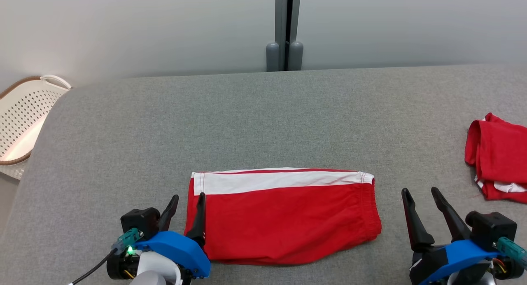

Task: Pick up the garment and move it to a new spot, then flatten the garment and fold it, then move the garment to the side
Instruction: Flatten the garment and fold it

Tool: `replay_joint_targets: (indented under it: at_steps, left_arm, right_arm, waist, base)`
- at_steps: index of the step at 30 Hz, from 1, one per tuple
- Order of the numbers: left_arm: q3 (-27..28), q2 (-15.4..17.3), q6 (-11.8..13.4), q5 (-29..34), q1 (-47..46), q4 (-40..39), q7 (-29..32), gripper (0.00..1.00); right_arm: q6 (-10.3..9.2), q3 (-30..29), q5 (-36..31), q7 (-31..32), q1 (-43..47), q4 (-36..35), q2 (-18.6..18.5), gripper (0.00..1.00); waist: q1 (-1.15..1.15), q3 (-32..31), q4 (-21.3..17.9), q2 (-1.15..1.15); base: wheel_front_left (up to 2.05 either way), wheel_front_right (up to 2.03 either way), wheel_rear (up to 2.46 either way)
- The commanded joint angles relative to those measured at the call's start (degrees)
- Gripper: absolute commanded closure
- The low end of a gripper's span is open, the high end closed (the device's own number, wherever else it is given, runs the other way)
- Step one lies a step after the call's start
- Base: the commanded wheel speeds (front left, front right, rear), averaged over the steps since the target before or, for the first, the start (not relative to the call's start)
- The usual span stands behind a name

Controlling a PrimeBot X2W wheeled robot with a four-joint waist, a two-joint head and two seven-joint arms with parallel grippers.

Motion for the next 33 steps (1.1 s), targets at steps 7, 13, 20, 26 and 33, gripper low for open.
replay_joint_targets:
  at_steps: [7,13,20,26,33]
  left_arm:
    - [-0.41,1.39,0.85,3.13,-0.58,-1.97,-3.81,0.0]
    - [0.7,1.49,2.81,4.07,1.03,-3.42,-5.13,0.0]
    - [0.84,1.4,3.79,4.68,1.81,-4.47,-5.49,0.0]
    - [0.49,1.11,4.16,5.01,0.86,-4.93,-5.56,0.0]
    - [-0.09,0.31,3.57,5.03,-0.19,-4.14,-5.67,0.0]
  right_arm:
    - [0.03,-2.01,-0.2,-0.64,2.19,1.32,-0.03,0.0]
    - [0.03,-3.14,-0.65,-1.62,2.62,2.89,-0.03,0.0]
    - [0.03,-3.67,-1.5,-1.81,0.33,5.92,-0.03,0.0]
    - [0.03,-2.92,-1.95,1.62,-4.15,11.56,-0.03,0.0]
    - [0.03,-3.73,-2.1,9.15,-12.51,24.18,-0.04,0.0]
  waist:
    - [0.0,-2.14,0.52,0.0]
    - [0.0,-2.95,1.06,0.0]
    - [0.0,-2.47,2.15,0.0]
    - [0.0,-1.31,3.29,0.0]
    - [0.0,-0.4,5.99,0.0]
  base:
    - [0.0,0.0,0.0]
    - [0.0,0.0,0.0]
    - [0.0,0.0,0.0]
    - [0.0,0.0,0.0]
    - [0.0,0.0,0.0]
